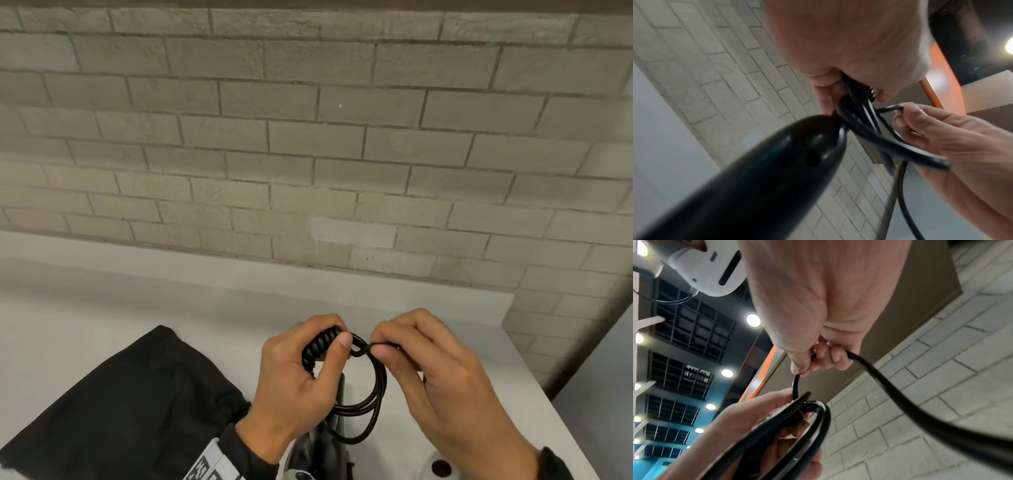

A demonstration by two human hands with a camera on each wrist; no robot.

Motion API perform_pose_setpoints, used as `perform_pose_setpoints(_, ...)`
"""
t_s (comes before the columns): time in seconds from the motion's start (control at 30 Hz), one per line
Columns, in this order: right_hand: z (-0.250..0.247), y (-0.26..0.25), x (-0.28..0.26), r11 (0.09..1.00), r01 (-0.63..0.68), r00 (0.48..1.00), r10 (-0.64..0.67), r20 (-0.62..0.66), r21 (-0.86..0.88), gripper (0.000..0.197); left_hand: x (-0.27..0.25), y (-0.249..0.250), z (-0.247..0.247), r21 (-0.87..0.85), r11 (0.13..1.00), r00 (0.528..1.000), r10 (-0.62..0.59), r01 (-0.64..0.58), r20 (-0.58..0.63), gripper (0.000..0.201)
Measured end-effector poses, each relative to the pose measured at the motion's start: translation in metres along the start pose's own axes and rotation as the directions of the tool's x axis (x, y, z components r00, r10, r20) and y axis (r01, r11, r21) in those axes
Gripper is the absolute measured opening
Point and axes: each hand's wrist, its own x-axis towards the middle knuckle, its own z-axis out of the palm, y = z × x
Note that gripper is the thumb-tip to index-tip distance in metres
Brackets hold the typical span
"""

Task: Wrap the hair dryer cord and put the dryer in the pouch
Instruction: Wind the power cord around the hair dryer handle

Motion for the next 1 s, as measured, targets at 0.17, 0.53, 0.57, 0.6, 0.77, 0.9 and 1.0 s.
perform_pose_setpoints(0.17,-0.003,0.003,0.012,0.980,-0.067,0.996,0.075,-0.039,0.189,0.009,-0.001,0.005,-0.002,-0.068,0.996,0.995,0.058,-0.053,0.082,0.028)
perform_pose_setpoints(0.53,0.020,-0.001,0.012,0.638,-0.394,0.867,0.496,0.039,0.661,0.005,-0.005,0.002,0.003,-0.122,0.989,0.994,0.094,-0.085,0.063,0.009)
perform_pose_setpoints(0.57,0.023,-0.002,0.011,0.599,-0.394,0.853,0.521,0.035,0.697,0.005,-0.005,0.002,0.004,-0.126,0.987,0.993,0.103,-0.096,0.052,0.008)
perform_pose_setpoints(0.6,0.026,-0.002,0.009,0.564,-0.392,0.840,0.541,0.034,0.727,0.006,-0.005,0.003,0.006,-0.128,0.986,0.993,0.108,-0.103,0.039,0.008)
perform_pose_setpoints(0.77,0.034,-0.005,0.003,0.473,-0.443,0.792,0.604,0.086,0.762,0.009,-0.006,0.004,0.006,-0.125,0.988,0.996,0.084,-0.088,-0.031,0.008)
perform_pose_setpoints(0.9,0.038,-0.004,-0.009,0.461,-0.446,0.803,0.585,0.116,0.767,0.021,-0.007,0.006,0.007,-0.136,0.988,0.996,0.060,-0.069,-0.071,0.021)
perform_pose_setpoints(1.0,0.042,-0.004,-0.021,0.516,-0.430,0.858,0.489,0.158,0.740,0.044,-0.008,0.004,0.007,-0.104,0.993,0.992,0.043,-0.056,-0.121,0.019)
